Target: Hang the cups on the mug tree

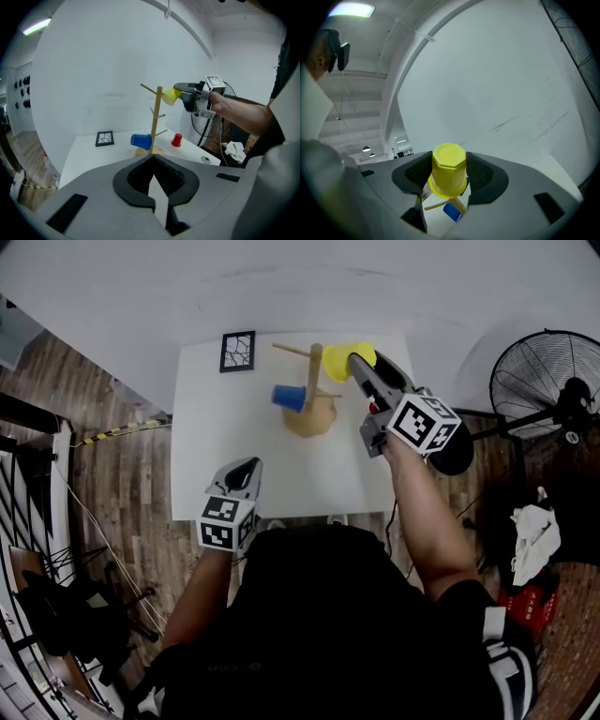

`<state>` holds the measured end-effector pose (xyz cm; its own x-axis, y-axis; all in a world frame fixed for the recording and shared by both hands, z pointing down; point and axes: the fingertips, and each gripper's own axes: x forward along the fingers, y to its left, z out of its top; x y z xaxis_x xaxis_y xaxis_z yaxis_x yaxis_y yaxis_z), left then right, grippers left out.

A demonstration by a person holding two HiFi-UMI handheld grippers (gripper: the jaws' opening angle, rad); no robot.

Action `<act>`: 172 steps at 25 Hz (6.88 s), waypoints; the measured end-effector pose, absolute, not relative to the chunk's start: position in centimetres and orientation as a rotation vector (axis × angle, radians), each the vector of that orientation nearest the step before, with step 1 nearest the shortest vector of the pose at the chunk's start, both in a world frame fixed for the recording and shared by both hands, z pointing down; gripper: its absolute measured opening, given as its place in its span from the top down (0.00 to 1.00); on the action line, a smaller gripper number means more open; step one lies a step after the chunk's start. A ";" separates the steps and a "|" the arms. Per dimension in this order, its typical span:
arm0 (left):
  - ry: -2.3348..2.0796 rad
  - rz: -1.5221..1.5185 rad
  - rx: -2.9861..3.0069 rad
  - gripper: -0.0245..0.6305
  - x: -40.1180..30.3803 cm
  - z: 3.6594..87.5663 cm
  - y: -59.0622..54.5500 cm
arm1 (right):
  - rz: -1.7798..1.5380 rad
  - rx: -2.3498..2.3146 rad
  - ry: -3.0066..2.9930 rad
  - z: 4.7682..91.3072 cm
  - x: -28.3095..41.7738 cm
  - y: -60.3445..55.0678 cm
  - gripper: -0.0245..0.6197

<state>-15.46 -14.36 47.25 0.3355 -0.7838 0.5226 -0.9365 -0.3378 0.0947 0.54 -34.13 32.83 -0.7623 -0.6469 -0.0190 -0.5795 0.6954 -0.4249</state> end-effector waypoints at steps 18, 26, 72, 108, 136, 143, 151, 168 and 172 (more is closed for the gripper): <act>-1.492 0.552 2.261 0.94 -14.8 47.3 -15.5 | -0.348 -1.182 2.864 33.4 2.4 -33.4 0.60; -1.463 0.563 2.267 0.94 -14.1 47.8 -15.8 | -0.305 -1.268 2.843 34.4 5.1 -33.2 0.60; -1.589 0.654 2.024 0.94 -14.3 49.9 -13.5 | -0.583 -1.780 3.215 60.2 13.0 -40.6 0.60; -1.512 0.631 2.145 0.94 -15.5 49.5 -14.3 | -0.875 -1.566 2.877 53.4 10.8 -34.8 0.60; -1.564 0.588 2.112 0.94 -18.3 49.2 -12.0 | -1.197 -1.194 2.496 50.5 4.7 -34.3 0.60; -1.597 0.580 2.077 0.94 -19.4 49.3 -11.0 | -1.214 -1.153 2.519 51.0 2.6 -34.6 0.60; -1.628 0.574 2.053 0.94 -20.1 49.1 -10.1 | -1.229 -1.139 2.599 52.4 0.8 -34.4 0.60; -1.607 0.558 2.069 0.94 -20.2 49.1 -10.4 | -1.263 -1.198 2.670 54.6 1.1 -34.2 0.60; -1.586 0.543 2.085 0.94 -19.8 49.0 -10.7 | -1.220 -1.216 2.693 54.1 1.7 -33.6 0.60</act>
